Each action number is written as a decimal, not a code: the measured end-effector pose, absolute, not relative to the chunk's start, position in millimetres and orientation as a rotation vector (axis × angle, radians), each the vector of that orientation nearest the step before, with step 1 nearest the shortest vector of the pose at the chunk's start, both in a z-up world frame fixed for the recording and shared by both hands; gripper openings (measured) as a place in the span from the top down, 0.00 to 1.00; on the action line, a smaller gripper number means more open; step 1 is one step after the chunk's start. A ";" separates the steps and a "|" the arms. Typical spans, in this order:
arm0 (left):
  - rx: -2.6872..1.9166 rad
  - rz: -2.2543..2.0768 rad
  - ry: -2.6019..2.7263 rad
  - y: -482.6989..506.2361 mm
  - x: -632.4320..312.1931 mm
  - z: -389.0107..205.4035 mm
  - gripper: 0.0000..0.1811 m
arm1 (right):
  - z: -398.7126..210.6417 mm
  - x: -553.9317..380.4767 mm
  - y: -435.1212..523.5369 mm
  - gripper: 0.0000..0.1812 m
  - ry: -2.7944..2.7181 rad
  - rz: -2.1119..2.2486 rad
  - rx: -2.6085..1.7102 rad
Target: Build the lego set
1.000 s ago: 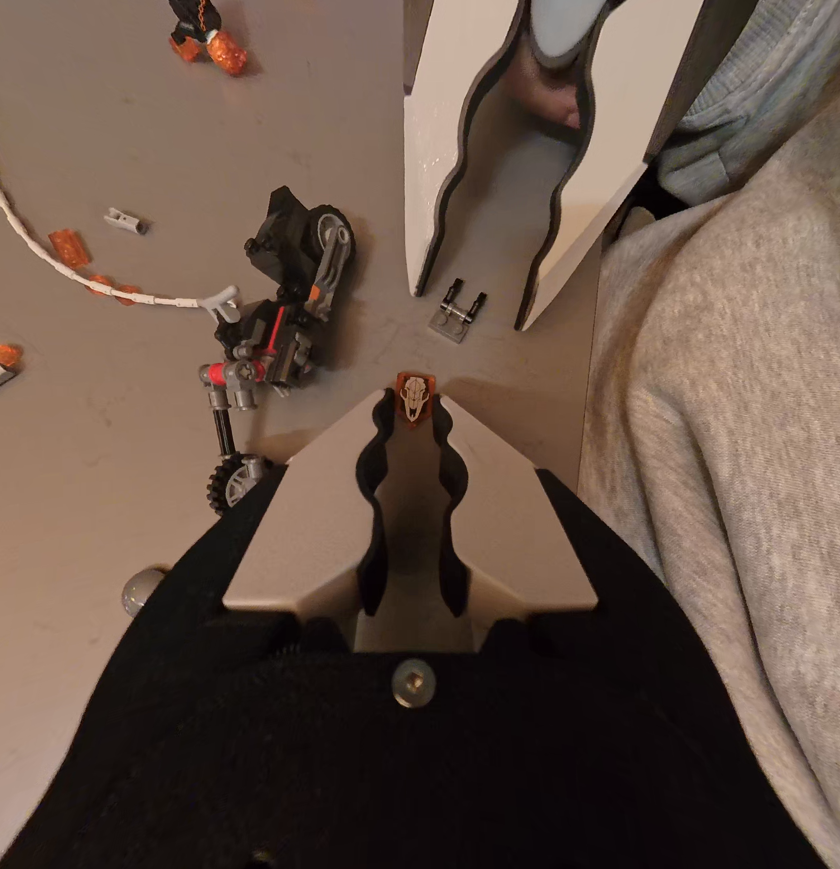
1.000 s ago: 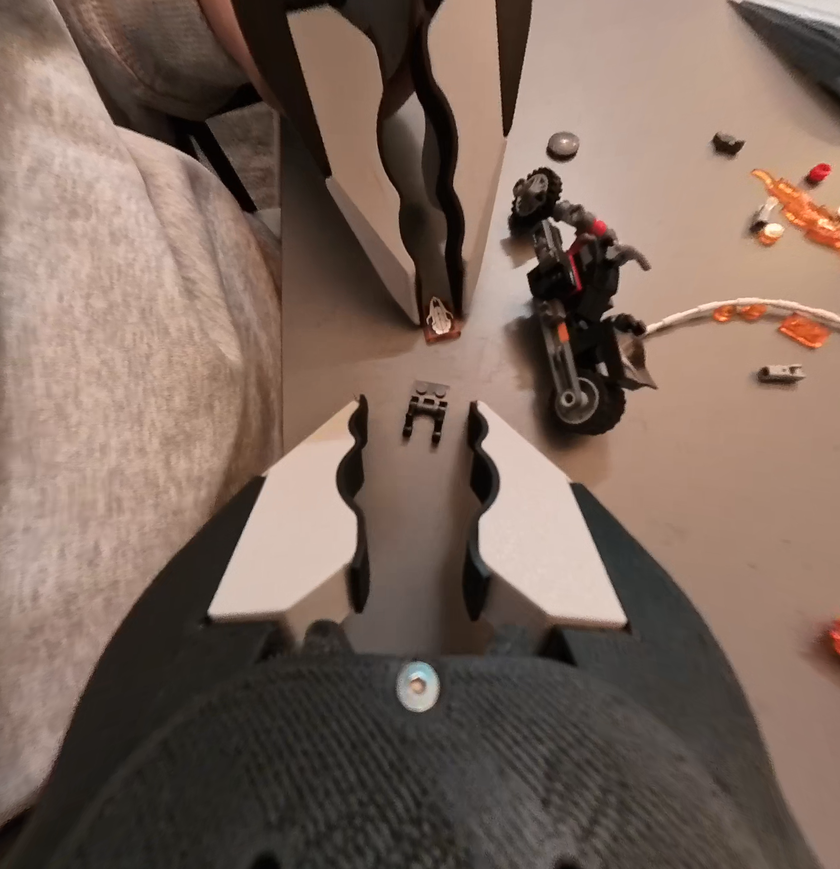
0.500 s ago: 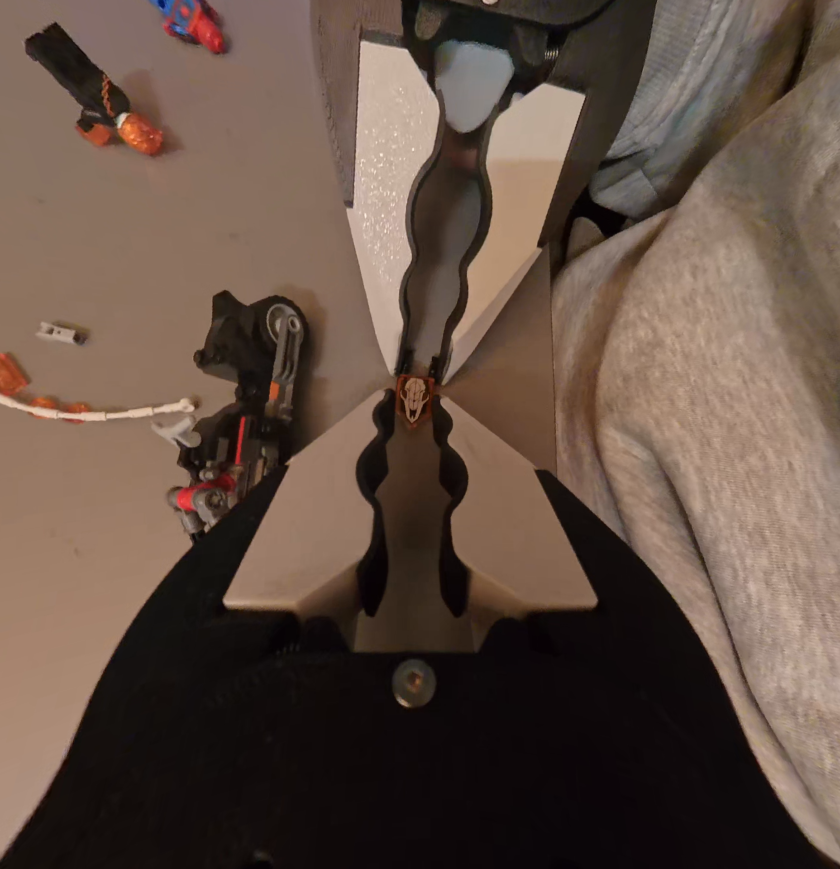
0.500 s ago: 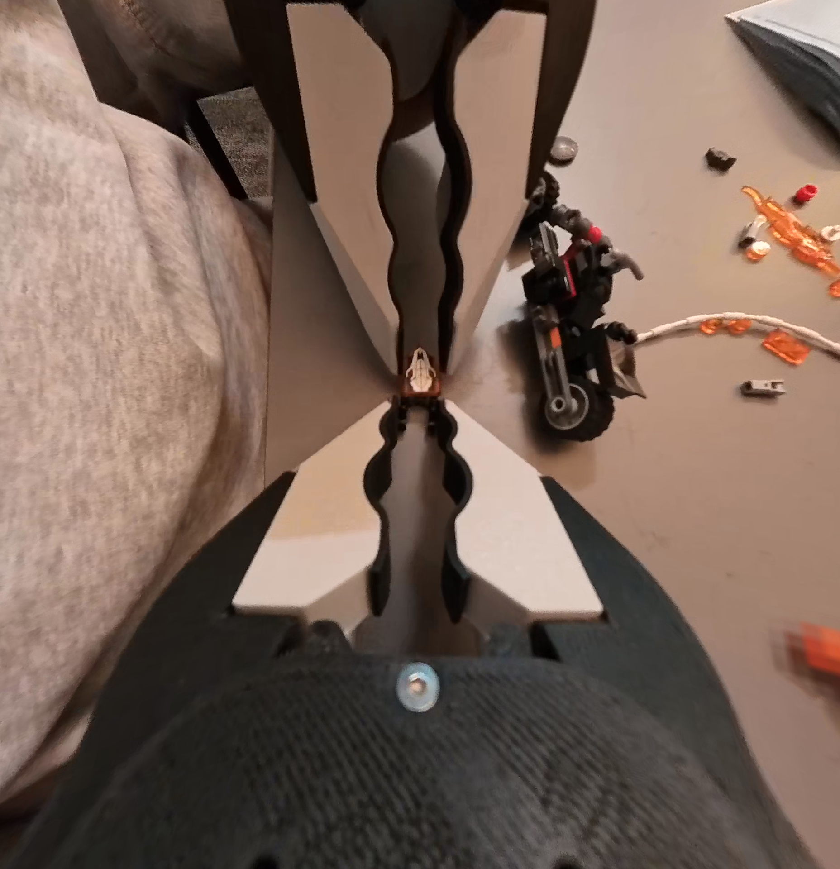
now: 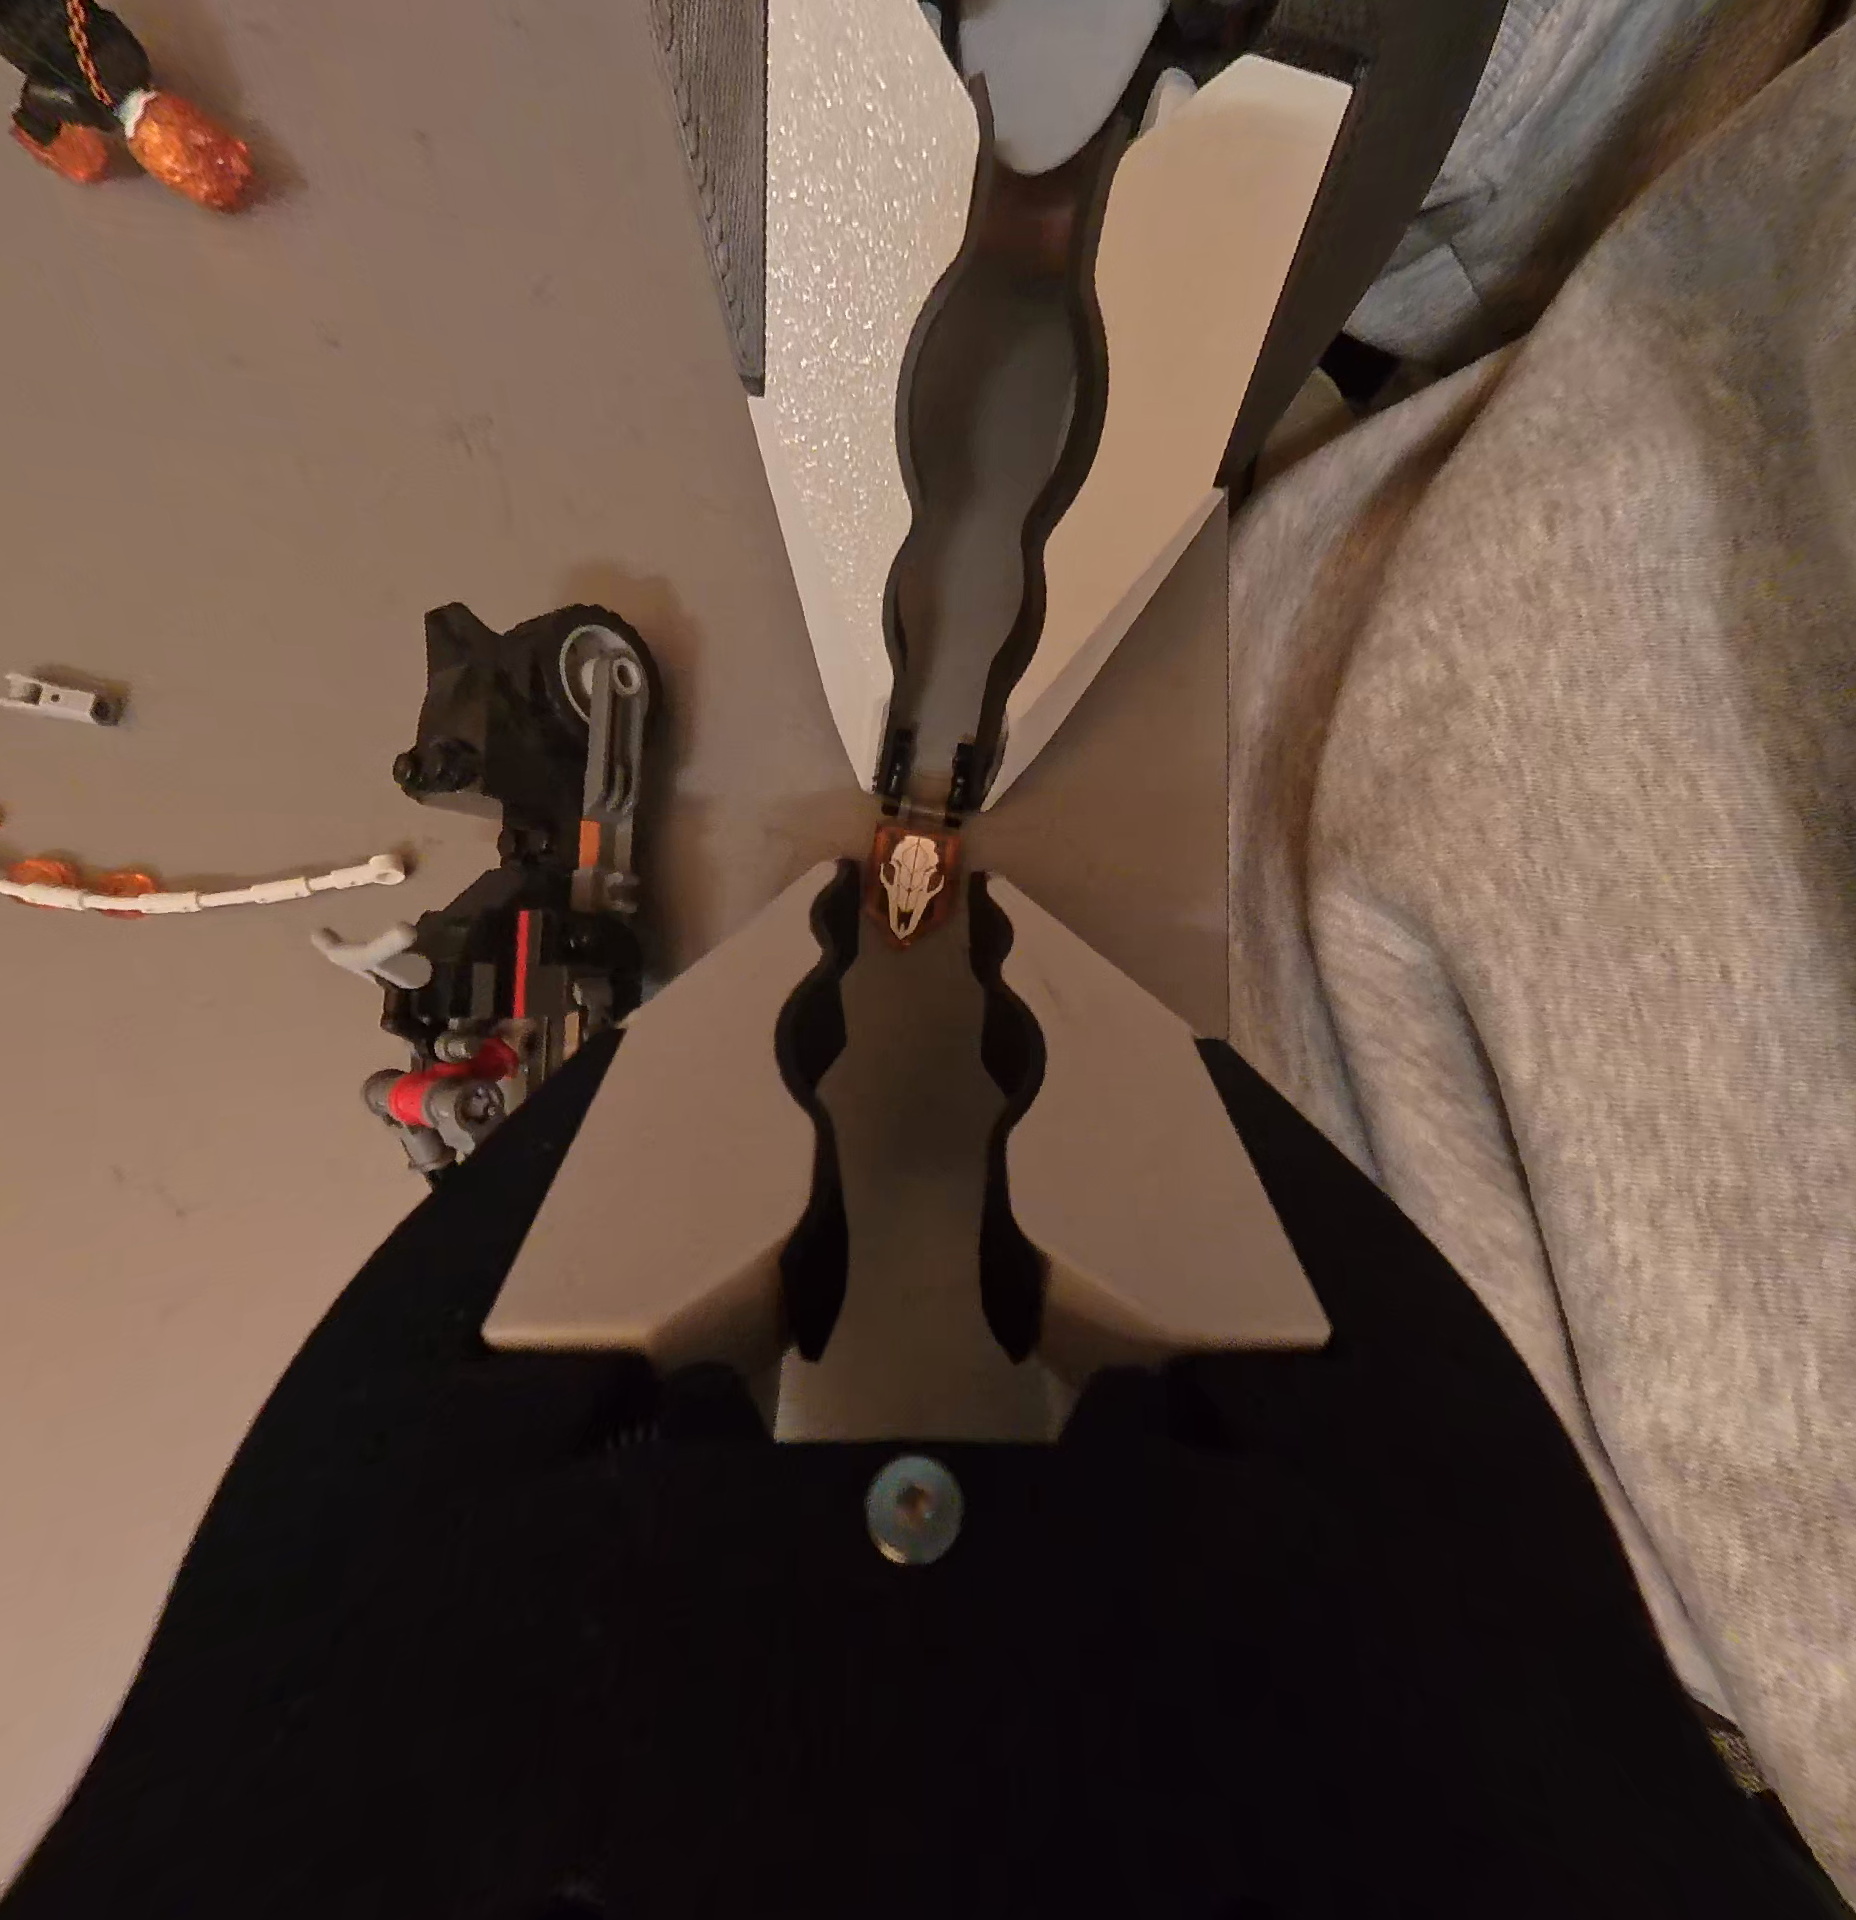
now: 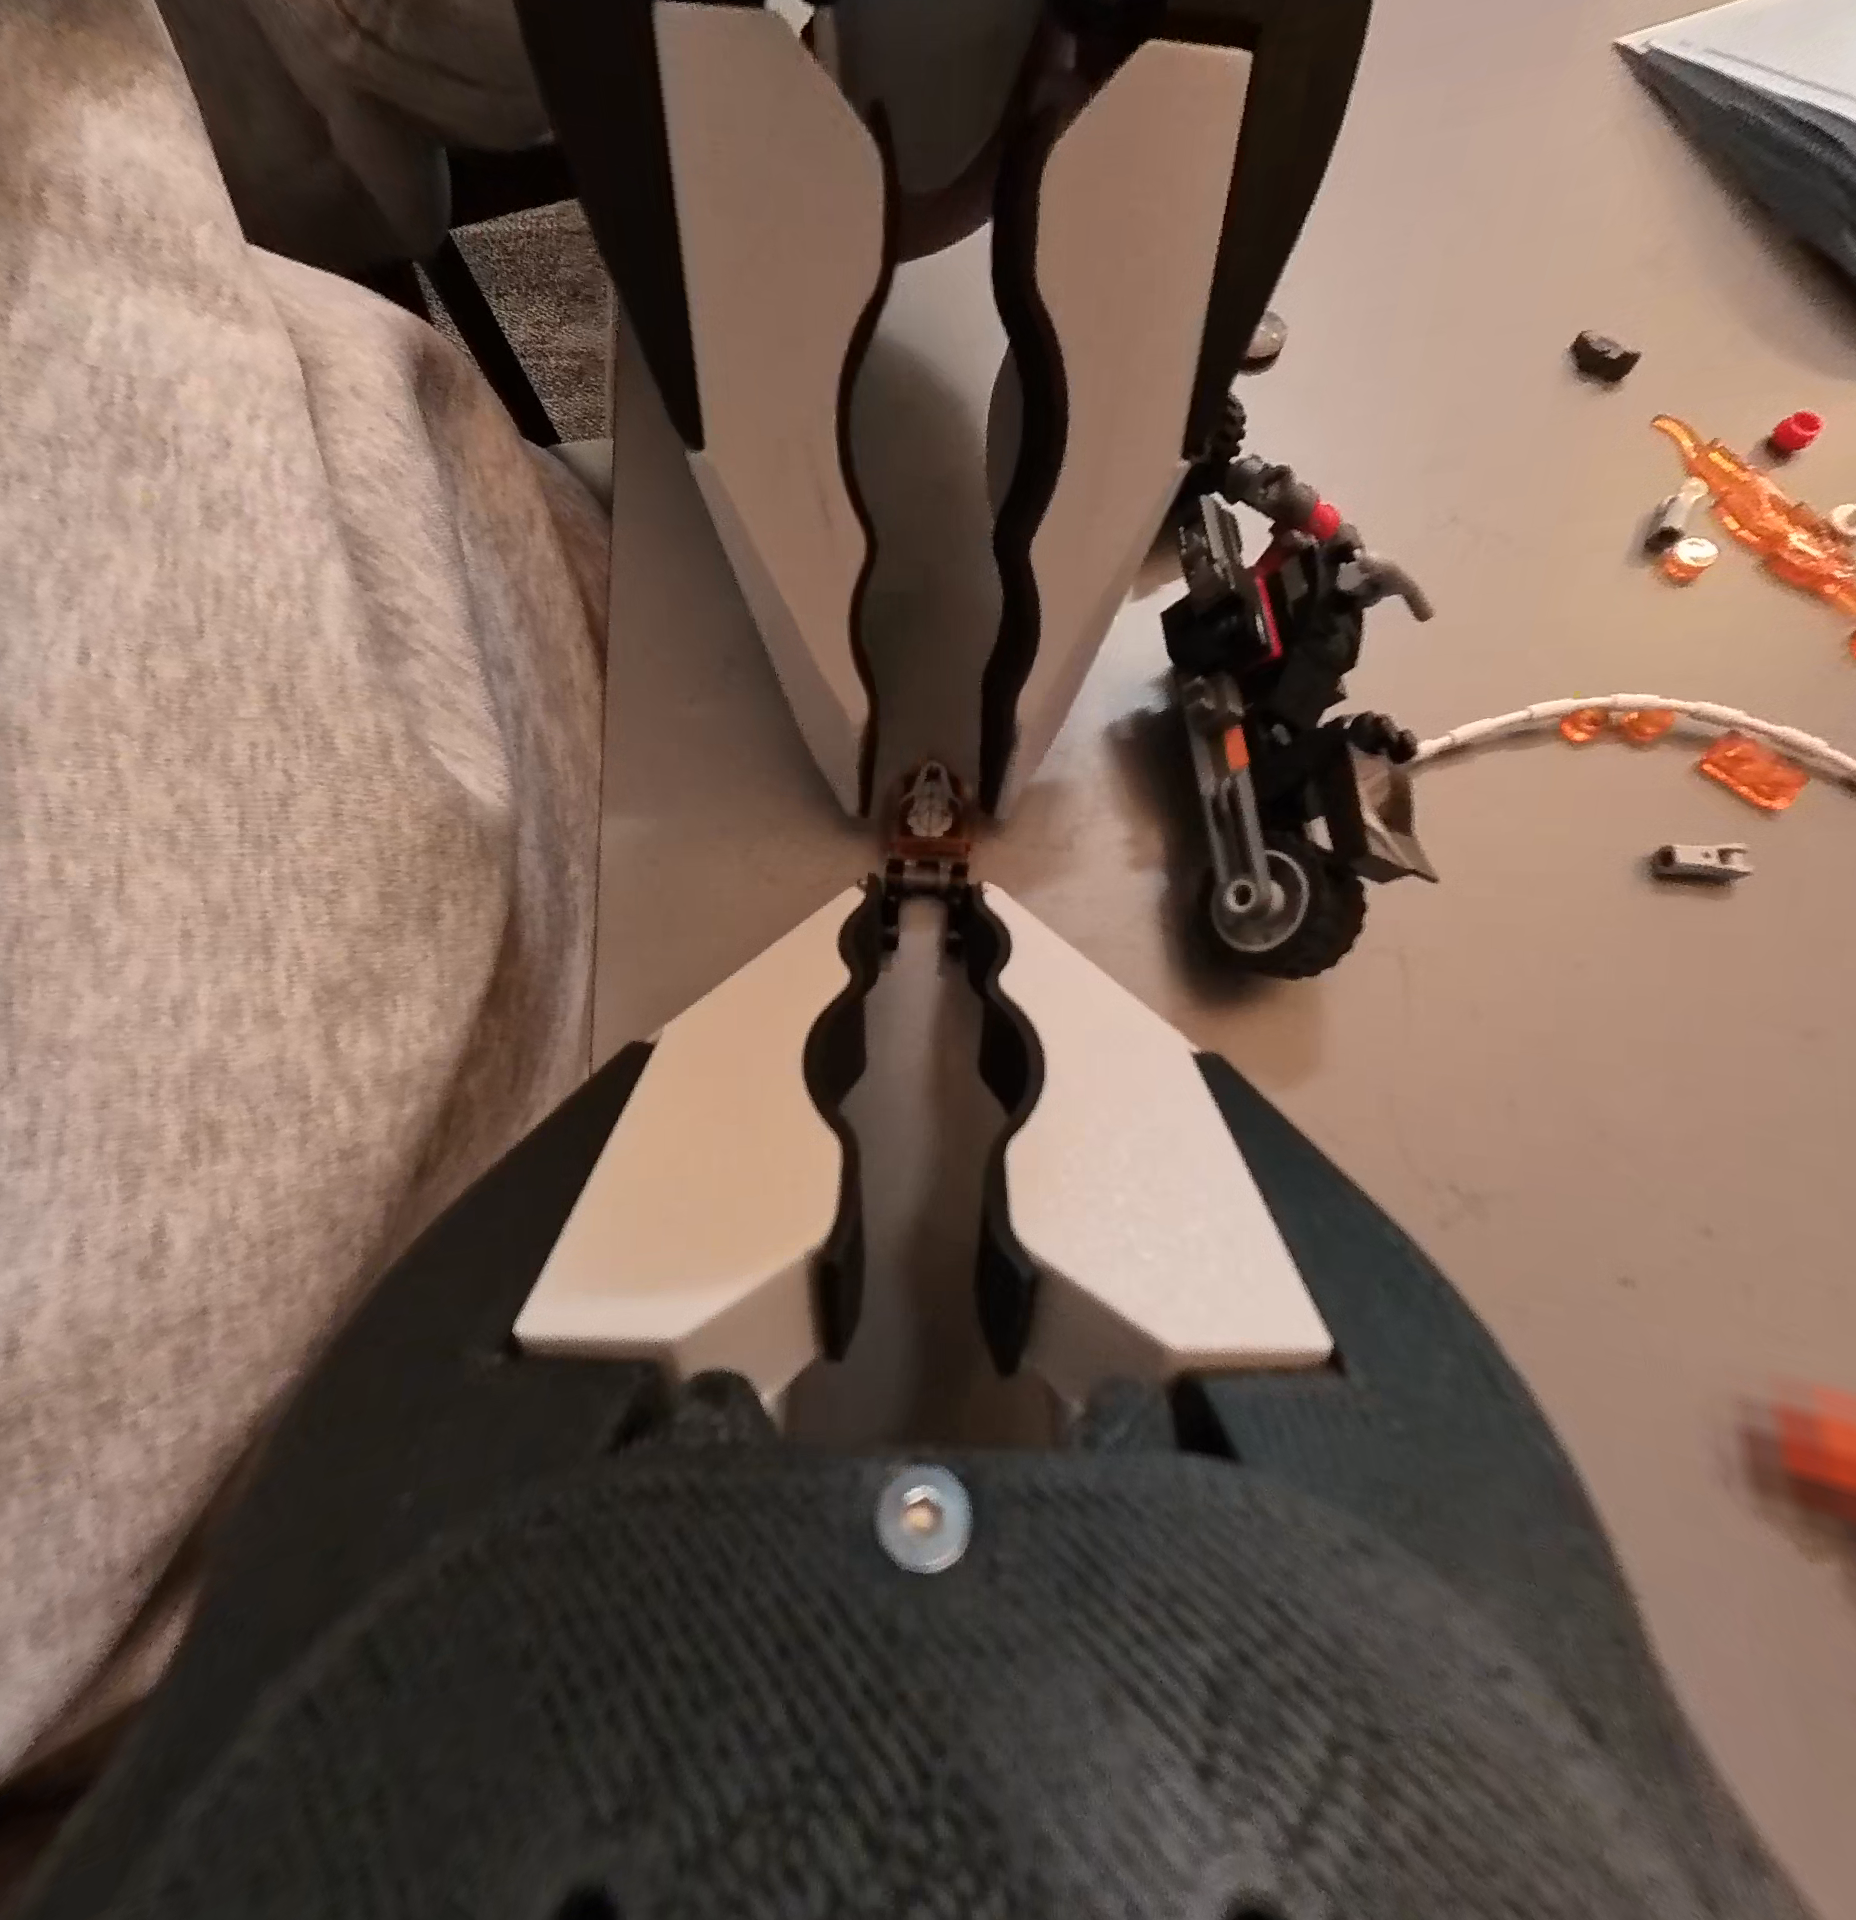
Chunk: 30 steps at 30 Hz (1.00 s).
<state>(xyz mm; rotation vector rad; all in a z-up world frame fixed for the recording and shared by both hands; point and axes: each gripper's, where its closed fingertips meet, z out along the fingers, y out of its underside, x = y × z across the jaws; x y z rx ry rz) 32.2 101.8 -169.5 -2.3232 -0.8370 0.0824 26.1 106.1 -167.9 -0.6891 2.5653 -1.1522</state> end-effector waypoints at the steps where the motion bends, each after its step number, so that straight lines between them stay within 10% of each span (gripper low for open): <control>1: -2.321 0.077 -0.836 102.4 32.8 -169.4 0.88 | -167.9 26.2 106.0 0.93 2.565 -1.152 -0.689; 30: -2.358 0.123 -0.818 109.5 30.3 -163.7 0.98 | -167.3 25.9 106.3 0.92 2.567 -1.153 -0.686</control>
